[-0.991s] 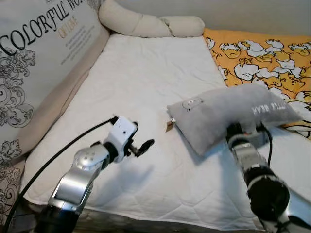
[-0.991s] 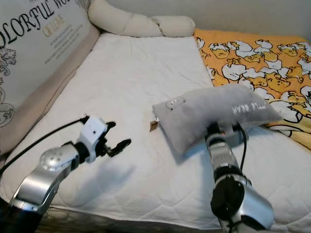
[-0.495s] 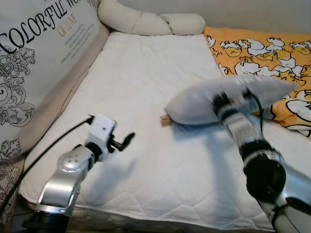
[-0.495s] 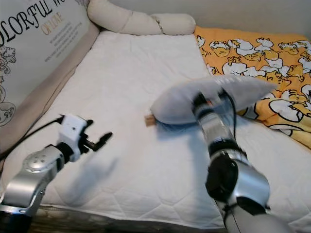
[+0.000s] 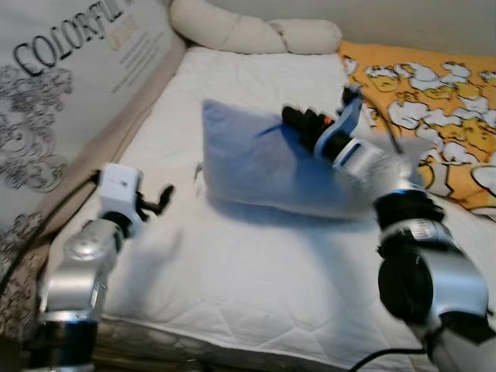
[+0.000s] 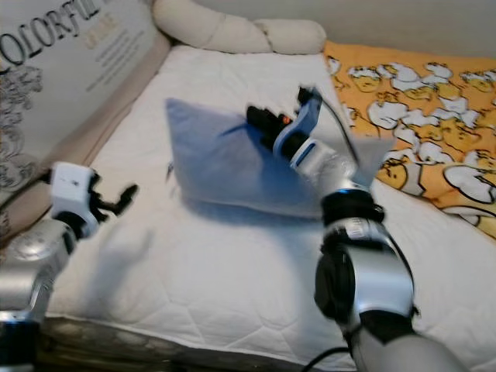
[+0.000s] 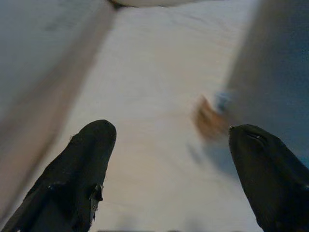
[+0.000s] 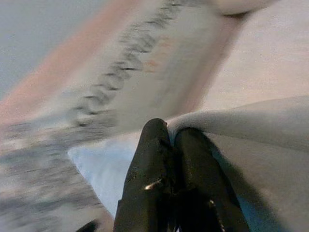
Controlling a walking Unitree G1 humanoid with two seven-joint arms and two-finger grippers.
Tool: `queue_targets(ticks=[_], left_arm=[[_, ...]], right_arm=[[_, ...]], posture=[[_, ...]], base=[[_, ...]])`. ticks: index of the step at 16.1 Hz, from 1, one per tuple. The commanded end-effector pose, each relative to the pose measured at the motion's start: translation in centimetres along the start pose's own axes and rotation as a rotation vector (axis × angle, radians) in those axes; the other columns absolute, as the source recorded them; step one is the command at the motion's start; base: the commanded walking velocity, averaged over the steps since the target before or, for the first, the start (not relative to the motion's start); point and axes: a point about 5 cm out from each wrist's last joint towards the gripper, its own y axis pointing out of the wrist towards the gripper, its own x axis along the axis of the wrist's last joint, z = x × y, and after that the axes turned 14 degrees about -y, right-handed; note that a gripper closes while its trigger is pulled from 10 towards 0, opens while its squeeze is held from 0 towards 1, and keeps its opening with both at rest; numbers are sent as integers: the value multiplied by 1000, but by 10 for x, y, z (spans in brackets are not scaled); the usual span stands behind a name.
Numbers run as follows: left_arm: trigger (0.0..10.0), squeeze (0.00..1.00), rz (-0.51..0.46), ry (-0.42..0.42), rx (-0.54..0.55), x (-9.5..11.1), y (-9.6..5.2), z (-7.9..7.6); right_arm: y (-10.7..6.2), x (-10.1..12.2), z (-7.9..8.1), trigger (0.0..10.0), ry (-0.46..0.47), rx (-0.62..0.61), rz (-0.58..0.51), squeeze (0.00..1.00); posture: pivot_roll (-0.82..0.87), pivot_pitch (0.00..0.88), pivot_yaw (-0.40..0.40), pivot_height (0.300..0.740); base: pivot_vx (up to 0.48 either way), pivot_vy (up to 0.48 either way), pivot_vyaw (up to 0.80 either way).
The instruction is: Clean up the room
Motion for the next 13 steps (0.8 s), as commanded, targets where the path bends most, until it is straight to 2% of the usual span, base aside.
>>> queue_targets(ticks=[1,2,5,6,7,8,10,11,12,13], left_arm=[[10000,0,-41,-22,53,11,1,10],[10000,0,-76,-54,112,17,-1,23],[10000,0,-103,-88,186,23,-5,42],[10000,0,-96,-84,192,24,-3,44],[10000,0,-93,-85,183,24,-1,42],[10000,0,-88,-87,158,23,5,35],[10000,0,-83,-90,130,23,8,28],[10000,0,-39,-108,26,16,19,6],[10000,0,-28,-115,1,14,21,1],[10000,0,12,-130,-76,6,26,-13]], right_arm=[[-9,24,15,0,-15,101,-61,0],[-24,24,16,0,6,142,-52,0],[-58,12,25,0,86,303,-83,0],[-86,-22,12,0,98,315,-24,0],[-97,-43,-1,0,98,247,41,0],[-114,-80,-29,0,53,61,185,0],[-128,-104,-47,0,16,-65,296,0],[-163,-145,-81,0,-41,-381,515,0],[-169,-149,-86,0,-61,-425,542,0],[-177,-152,-95,0,-90,-528,556,0]], posture=[[69,0,-22,740],[67,0,-19,740],[57,0,-6,740],[43,0,9,740],[40,0,13,740],[39,0,17,740],[37,0,20,740],[27,0,34,740],[27,0,34,740],[18,0,42,740]], base=[[0,0,0],[0,0,0],[0,0,0],[0,0,0],[0,0,0],[0,0,0],[0,0,0],[0,0,0],[0,0,0],[0,0,0]])
